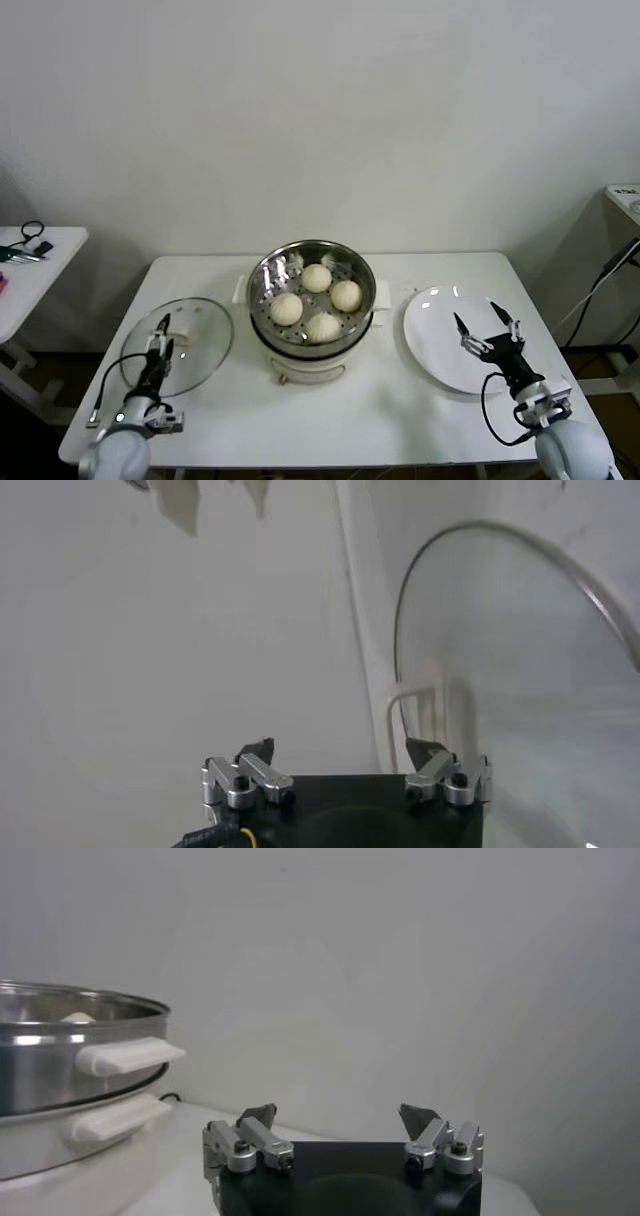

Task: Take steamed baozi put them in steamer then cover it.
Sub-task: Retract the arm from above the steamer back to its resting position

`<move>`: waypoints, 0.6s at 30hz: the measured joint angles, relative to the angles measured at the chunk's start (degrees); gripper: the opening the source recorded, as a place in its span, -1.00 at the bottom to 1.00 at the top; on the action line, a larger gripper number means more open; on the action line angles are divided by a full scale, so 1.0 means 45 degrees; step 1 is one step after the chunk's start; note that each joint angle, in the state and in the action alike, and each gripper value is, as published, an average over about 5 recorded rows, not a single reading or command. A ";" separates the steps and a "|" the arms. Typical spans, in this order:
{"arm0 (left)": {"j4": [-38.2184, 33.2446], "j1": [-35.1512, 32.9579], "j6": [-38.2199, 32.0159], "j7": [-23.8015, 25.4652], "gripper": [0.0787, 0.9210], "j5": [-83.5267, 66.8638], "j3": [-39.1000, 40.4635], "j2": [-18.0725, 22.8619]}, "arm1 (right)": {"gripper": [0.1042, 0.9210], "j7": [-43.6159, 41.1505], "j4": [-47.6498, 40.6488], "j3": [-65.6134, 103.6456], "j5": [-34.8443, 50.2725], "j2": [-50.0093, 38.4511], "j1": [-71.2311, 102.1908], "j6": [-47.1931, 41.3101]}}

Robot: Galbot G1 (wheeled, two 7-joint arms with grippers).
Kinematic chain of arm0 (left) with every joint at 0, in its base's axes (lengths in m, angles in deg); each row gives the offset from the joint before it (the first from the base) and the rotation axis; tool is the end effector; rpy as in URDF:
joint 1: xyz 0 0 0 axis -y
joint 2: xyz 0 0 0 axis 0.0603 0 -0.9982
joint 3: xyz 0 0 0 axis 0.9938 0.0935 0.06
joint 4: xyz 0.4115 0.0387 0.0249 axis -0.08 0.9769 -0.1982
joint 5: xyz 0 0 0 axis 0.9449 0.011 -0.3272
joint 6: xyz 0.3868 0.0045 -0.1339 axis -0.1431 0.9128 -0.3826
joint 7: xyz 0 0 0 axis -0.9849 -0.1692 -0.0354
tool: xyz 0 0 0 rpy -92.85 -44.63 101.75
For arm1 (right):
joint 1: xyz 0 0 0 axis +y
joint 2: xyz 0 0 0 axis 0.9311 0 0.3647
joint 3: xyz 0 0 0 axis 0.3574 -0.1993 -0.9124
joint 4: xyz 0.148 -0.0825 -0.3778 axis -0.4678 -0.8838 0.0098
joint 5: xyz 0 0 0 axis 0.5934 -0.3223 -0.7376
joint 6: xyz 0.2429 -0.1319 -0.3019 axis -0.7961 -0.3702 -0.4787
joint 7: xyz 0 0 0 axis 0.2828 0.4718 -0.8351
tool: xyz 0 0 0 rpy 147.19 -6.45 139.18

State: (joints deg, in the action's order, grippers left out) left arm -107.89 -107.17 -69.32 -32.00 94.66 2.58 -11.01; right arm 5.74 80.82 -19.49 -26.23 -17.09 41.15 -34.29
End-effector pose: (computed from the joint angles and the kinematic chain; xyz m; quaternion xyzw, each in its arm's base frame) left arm 0.2933 0.1851 -0.4990 -0.0165 -0.6401 -0.7638 0.0816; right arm 0.2815 -0.2047 -0.4050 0.1057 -0.9904 0.0784 0.0433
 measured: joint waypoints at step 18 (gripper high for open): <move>0.1686 0.1593 -0.0185 -0.0429 0.77 -0.0223 0.0296 -0.0042 | 0.76 -0.0188 -0.0369 0.0092 -0.0451 0.0243 0.0024 0.0200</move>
State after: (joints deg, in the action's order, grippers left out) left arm -100.30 -100.01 -70.15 -33.93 93.66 3.91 -11.20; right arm 4.89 79.16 -19.08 -28.26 -15.99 41.25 -33.38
